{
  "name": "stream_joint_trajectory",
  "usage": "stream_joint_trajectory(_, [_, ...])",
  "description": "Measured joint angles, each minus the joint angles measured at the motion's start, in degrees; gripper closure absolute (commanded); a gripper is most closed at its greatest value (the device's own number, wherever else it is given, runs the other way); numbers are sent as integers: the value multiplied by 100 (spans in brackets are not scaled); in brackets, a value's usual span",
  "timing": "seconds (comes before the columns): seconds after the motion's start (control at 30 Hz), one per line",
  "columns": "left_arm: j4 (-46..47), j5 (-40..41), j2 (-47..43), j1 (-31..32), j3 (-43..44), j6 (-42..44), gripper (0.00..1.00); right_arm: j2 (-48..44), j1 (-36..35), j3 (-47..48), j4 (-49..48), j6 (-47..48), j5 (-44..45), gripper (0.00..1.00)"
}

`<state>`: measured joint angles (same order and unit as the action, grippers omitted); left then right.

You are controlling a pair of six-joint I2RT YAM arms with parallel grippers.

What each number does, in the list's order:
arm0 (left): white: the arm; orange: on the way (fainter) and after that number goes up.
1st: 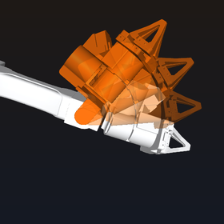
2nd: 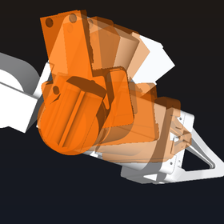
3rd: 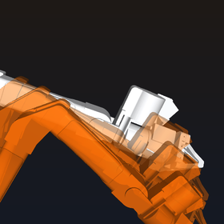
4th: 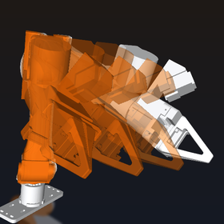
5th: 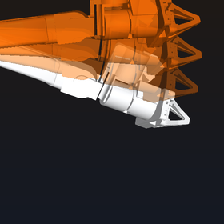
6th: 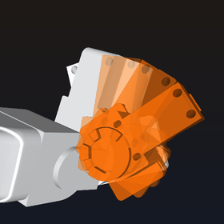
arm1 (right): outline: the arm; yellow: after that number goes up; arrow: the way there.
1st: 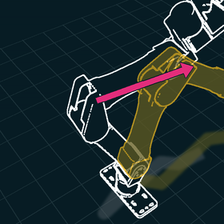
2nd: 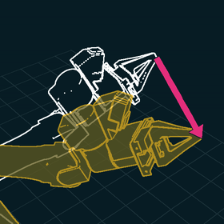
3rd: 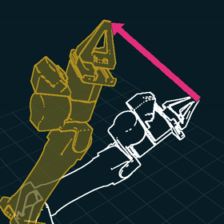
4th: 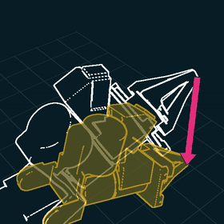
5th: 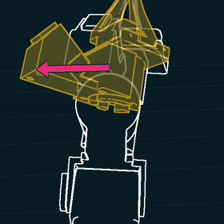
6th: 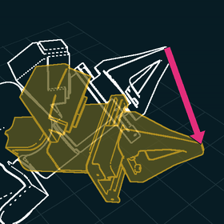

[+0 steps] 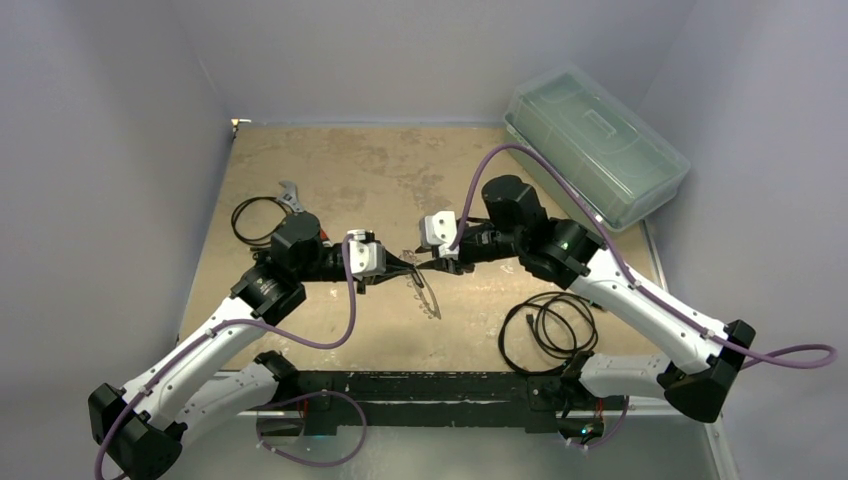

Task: Put the keys on the keyring

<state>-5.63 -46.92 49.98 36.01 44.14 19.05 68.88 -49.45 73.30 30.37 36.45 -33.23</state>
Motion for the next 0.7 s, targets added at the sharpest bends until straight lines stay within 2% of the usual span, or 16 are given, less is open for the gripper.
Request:
stream_joint_trajectory(0.27, [4,-20,0,0,0,-2,100,57,-85,9,2,0,-74,75])
stream_joint_trajectory(0.53, [15,-42,0,0,0,-4,100,179,-153,9,0,2,-72,76])
stream_joint_trajectory(0.7, [-7,-35,0,-2,0,-2,100,236,-160,9,-2,9,-74,90])
